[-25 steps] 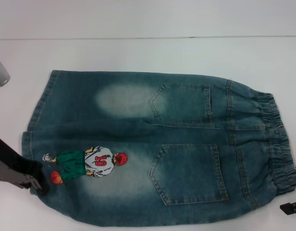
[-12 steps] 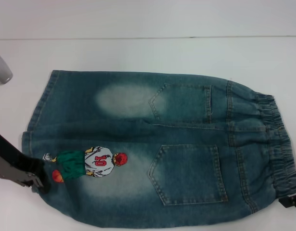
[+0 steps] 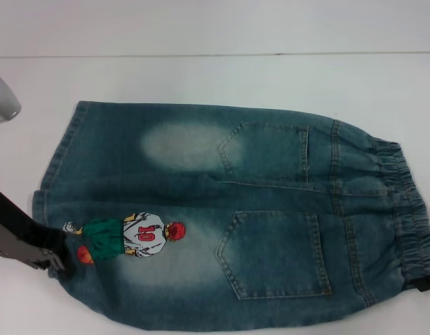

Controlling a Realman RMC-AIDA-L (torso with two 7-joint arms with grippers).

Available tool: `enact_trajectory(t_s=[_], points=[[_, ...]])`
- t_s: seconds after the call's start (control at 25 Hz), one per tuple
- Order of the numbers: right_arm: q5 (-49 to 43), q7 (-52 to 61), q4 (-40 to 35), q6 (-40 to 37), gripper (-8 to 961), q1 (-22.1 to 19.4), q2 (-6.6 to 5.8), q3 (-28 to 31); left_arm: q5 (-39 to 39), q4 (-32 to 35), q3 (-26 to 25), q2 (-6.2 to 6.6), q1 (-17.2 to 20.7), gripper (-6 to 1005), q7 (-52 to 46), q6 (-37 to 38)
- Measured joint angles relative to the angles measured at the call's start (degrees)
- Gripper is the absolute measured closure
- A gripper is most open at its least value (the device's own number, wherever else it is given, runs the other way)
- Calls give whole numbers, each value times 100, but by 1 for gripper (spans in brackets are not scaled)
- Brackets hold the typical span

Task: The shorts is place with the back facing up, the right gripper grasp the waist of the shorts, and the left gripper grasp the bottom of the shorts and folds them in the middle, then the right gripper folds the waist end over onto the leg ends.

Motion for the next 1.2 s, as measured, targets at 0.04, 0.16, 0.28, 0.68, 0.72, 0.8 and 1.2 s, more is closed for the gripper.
enact_trajectory(t_s=[0.04,0.16,0.28,0.68,0.72,0.8,1.2], points=[[0,-17,0,-27,746,-5,-6,44,0,0,-1,8,0,898,2,0],[-1,-91,0,-162,825,-13,-58,249,-6,1,-12,73,1,899,24,-6],[67,-128,75,-473,896,-2,-256,624,-46,1,-37,154,-1,899,48,-36],[205,336,108,-702,897,95,-521,1064,-72,0,-133,250,-137,899,79,-312],[209,405,94,-711,897,117,-527,1092,-82,0,-136,252,-156,899,82,-349],[218,534,77,-699,897,176,-530,1160,-117,5,-138,253,-189,898,85,-410],[626,1139,-139,-644,897,338,-529,1340,-342,39,-141,261,-307,898,105,-767]])
